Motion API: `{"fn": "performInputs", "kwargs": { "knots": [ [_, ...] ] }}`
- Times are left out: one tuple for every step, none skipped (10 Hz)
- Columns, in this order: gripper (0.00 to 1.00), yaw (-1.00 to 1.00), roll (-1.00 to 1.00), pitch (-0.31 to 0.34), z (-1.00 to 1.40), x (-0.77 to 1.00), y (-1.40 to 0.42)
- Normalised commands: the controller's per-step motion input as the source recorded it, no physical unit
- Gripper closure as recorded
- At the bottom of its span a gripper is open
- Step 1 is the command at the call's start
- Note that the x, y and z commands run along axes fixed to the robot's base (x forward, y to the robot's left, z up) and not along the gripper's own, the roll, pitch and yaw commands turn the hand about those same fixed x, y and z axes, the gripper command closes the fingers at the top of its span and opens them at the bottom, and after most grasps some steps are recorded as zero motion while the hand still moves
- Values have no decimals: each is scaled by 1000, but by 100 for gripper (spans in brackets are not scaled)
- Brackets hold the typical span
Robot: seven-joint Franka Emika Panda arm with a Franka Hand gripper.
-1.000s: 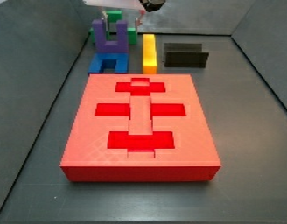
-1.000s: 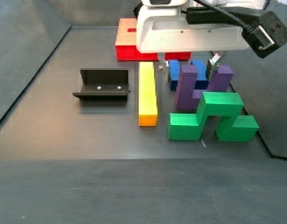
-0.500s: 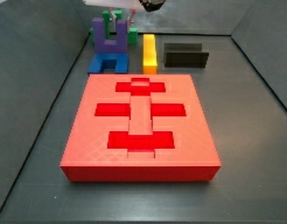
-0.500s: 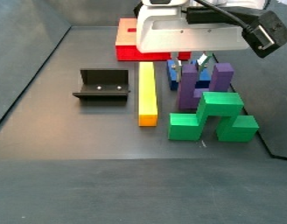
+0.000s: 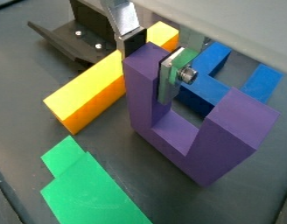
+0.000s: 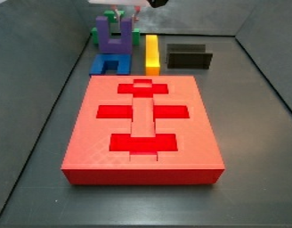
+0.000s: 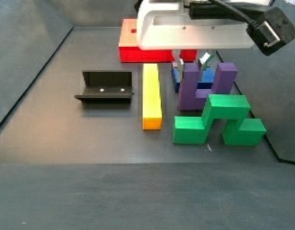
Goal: Pick up the purple object. Move up. Move to above the board. Insert the purple object.
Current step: Pick up the purple object.
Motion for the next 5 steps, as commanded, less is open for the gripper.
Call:
{"fn": "performInputs", "kwargs": {
  "knots": [
    [100, 0, 0, 0, 0, 0, 0],
    [100, 0, 0, 0, 0, 0, 0],
    [100, 0, 0, 0, 0, 0, 0],
    [100, 0, 0, 0, 0, 0, 0],
    [100, 0, 0, 0, 0, 0, 0]
  ]
}}
